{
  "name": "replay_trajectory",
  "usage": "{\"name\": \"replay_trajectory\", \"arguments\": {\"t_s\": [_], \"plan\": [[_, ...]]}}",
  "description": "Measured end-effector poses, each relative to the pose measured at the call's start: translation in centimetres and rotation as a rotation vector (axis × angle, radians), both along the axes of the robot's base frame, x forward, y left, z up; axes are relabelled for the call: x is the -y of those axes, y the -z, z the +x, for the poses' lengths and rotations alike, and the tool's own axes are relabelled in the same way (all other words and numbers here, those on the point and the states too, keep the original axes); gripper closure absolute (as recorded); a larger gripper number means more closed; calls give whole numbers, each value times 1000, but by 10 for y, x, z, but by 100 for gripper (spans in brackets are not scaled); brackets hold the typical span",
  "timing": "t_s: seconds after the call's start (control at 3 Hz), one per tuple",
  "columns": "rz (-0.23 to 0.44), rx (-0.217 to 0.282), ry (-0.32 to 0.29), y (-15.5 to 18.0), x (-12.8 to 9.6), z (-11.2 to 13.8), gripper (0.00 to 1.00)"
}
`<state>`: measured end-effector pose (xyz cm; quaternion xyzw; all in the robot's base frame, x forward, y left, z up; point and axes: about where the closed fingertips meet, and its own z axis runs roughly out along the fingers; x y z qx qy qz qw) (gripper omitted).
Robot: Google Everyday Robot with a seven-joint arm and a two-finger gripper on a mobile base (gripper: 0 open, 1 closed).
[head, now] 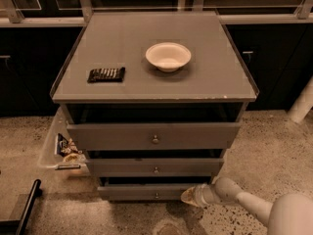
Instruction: Close bottom drawer
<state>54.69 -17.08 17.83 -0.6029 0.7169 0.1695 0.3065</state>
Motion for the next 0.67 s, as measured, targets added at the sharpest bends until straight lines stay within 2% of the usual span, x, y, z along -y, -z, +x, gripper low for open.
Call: {"name": "replay_trajectory", "arguments": {"t_s": [0.33, 0.67], "plan": [[0, 0, 0, 0, 0, 0, 35], [3, -4, -5, -9, -1, -16, 12]]}}
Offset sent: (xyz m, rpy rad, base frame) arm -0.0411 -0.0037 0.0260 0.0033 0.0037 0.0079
